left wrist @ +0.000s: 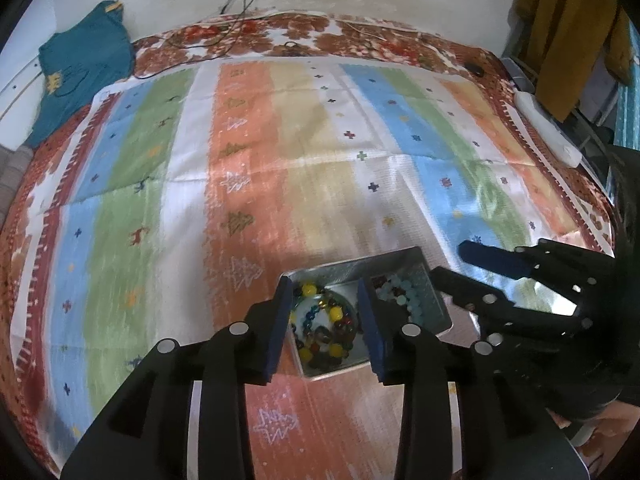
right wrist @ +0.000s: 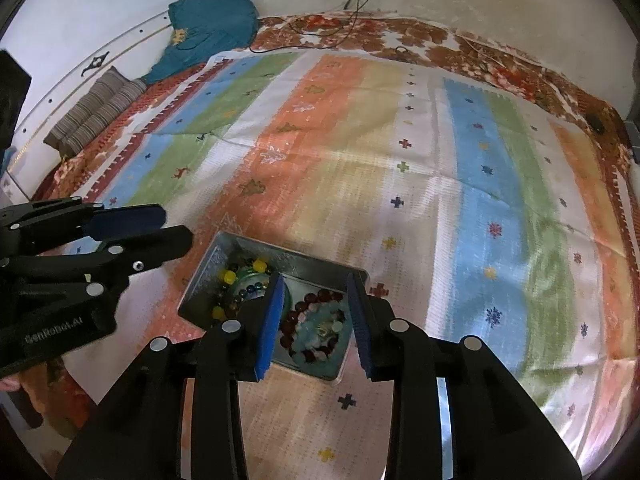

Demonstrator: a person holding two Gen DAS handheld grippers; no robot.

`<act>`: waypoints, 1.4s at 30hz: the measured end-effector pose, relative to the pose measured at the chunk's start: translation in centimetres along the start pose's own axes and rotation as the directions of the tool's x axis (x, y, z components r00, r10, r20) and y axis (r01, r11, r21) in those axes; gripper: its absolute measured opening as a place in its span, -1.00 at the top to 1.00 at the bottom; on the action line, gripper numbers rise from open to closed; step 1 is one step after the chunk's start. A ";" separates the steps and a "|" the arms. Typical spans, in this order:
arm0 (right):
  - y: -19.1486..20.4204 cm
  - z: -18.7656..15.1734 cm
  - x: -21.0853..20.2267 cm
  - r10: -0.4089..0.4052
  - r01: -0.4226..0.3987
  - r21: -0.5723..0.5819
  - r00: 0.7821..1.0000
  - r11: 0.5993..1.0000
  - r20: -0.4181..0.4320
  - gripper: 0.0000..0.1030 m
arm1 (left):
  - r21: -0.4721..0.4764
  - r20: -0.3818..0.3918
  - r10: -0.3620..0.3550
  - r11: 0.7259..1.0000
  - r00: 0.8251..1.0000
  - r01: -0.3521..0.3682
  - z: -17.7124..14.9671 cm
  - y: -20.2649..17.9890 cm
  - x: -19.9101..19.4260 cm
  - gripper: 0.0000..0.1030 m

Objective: Organize jewelry

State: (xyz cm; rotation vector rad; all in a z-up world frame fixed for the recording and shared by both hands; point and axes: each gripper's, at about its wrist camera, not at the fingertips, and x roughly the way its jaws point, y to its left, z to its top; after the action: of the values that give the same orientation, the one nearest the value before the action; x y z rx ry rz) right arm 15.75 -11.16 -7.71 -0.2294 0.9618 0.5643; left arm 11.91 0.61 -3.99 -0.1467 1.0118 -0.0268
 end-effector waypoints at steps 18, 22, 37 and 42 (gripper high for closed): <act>-0.4 -3.0 -4.2 -0.021 0.020 0.008 0.996 1.000 0.085 -0.13 | -0.016 0.050 0.004 1.000 0.999 -0.003 -3.2 -0.1 -3.3 -0.24; -0.5 -3.3 -4.3 -0.022 0.021 0.010 0.996 1.000 0.087 -0.26 | -0.002 0.060 0.024 1.000 0.998 -0.024 -3.9 -0.2 -3.8 -0.36; -0.1 -5.0 -6.3 -0.032 0.032 -0.001 0.989 0.999 0.145 -0.60 | 0.043 0.135 0.074 0.996 0.988 -0.080 -7.1 -1.1 -6.1 -0.84; 0.2 -5.5 -6.7 -0.030 0.032 -0.013 0.987 0.999 0.158 -0.67 | 0.037 0.155 0.092 0.994 0.984 -0.099 -8.1 -1.0 -6.6 -0.84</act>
State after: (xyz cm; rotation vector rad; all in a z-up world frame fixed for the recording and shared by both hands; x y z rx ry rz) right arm 8.78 -15.74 -5.22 -0.2096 0.7990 0.5531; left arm 1.63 -0.71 -2.48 -0.0580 0.8633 0.0490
